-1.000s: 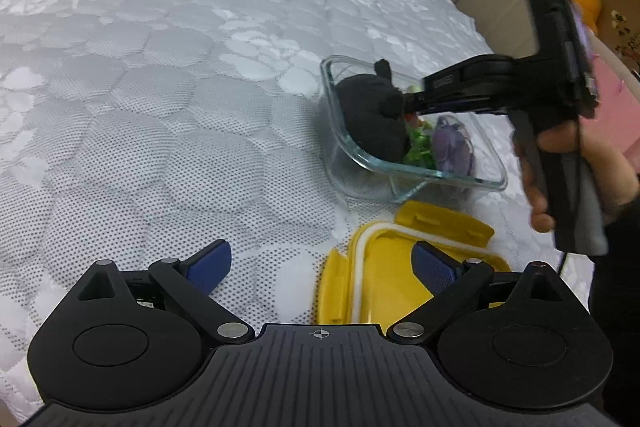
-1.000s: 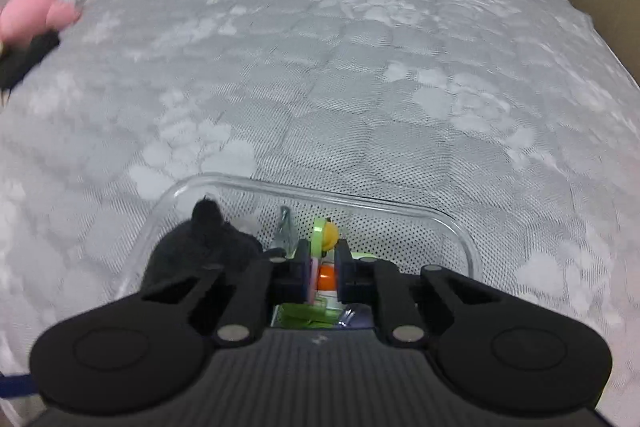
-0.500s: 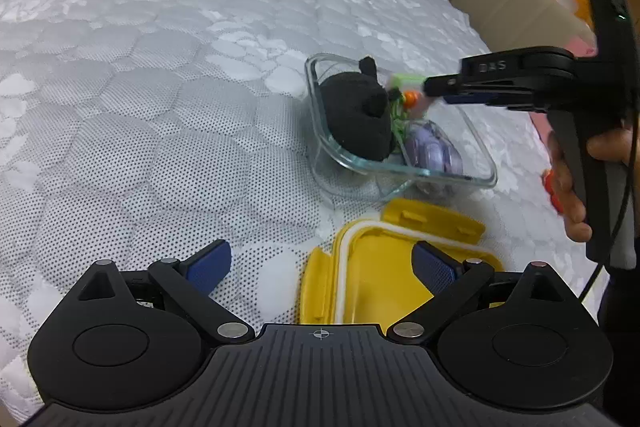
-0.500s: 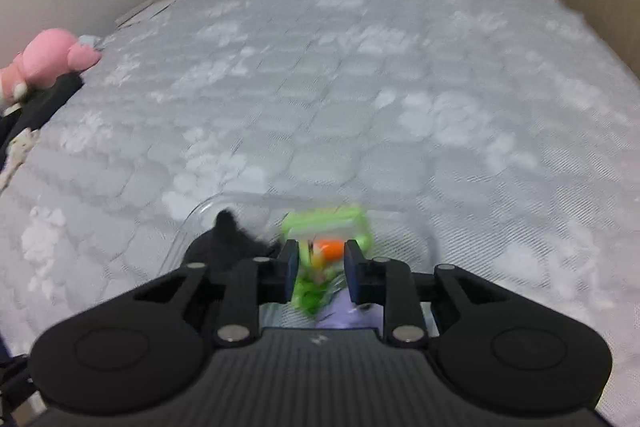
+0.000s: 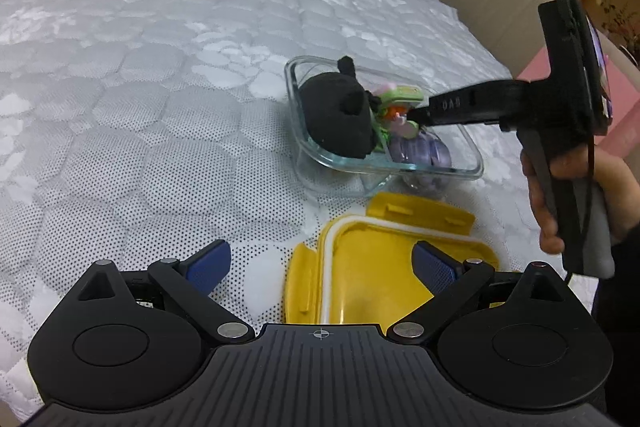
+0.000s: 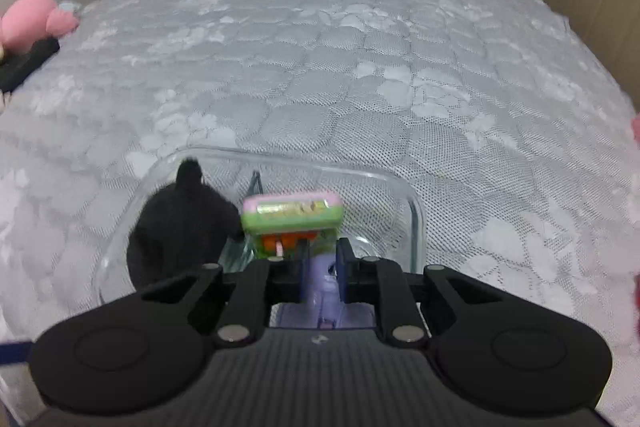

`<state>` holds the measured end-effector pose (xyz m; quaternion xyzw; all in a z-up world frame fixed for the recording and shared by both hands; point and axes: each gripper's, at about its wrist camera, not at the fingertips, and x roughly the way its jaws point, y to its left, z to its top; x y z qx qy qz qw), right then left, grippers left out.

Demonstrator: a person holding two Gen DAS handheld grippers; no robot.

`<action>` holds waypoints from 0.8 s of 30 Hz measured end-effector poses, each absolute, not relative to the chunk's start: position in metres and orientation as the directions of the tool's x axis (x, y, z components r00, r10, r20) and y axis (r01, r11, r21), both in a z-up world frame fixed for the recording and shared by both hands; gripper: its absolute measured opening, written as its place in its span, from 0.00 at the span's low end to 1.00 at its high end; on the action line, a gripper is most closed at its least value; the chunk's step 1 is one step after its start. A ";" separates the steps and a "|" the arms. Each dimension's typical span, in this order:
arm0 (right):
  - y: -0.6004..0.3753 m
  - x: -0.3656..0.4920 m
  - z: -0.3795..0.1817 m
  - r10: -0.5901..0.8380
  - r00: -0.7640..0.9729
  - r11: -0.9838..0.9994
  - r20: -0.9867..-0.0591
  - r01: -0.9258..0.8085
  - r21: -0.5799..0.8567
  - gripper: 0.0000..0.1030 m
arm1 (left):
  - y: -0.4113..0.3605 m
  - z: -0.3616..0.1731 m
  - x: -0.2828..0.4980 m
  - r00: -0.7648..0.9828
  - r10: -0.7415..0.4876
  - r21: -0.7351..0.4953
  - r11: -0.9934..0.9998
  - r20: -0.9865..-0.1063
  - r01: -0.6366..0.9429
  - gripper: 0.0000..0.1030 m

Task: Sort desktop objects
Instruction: 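Push the green-and-orange toy and purple mouse down into the container with the right gripper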

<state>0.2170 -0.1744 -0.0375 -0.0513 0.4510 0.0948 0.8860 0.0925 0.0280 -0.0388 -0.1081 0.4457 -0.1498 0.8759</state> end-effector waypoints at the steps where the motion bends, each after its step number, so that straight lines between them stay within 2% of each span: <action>1: -0.172 0.216 -0.039 0.115 0.583 0.975 -0.805 -0.223 -0.022 0.16 | 0.027 -0.039 0.092 0.557 -0.358 -0.321 0.932 -0.749 0.167 0.97; 6: -0.161 0.217 -0.043 0.086 0.615 0.974 -0.784 -0.219 -0.065 0.16 | 0.026 -0.036 0.090 0.569 -0.342 -0.305 0.938 -0.748 0.163 0.97; 8: -0.161 0.215 -0.038 0.134 0.580 0.972 -0.804 -0.235 -0.007 0.12 | 0.025 -0.036 0.089 0.572 -0.337 -0.297 0.940 -0.748 0.165 0.97; 11: -0.161 0.208 -0.034 0.210 0.495 0.959 -0.843 -0.273 0.078 0.13 | 0.023 -0.036 0.090 0.570 -0.332 -0.291 0.942 -0.752 0.165 0.97; 12: -0.161 0.204 -0.031 0.205 0.500 0.960 -0.841 -0.272 0.072 0.14 | 0.022 -0.037 0.090 0.568 -0.333 -0.292 0.942 -0.752 0.165 0.97; 15: -0.170 0.196 -0.019 0.207 0.548 0.965 -0.811 -0.250 0.078 0.27 | 0.017 -0.036 0.090 0.564 -0.332 -0.283 0.943 -0.756 0.177 0.97; 22: -0.236 0.168 0.004 0.283 0.653 0.955 -0.702 -0.126 0.268 0.30 | 0.002 -0.029 0.091 0.585 -0.293 -0.217 0.956 -0.756 0.197 0.97; 24: -0.261 0.147 0.001 0.265 0.694 0.953 -0.670 -0.082 0.292 0.38 | -0.003 -0.026 0.093 0.590 -0.285 -0.210 0.958 -0.756 0.193 0.97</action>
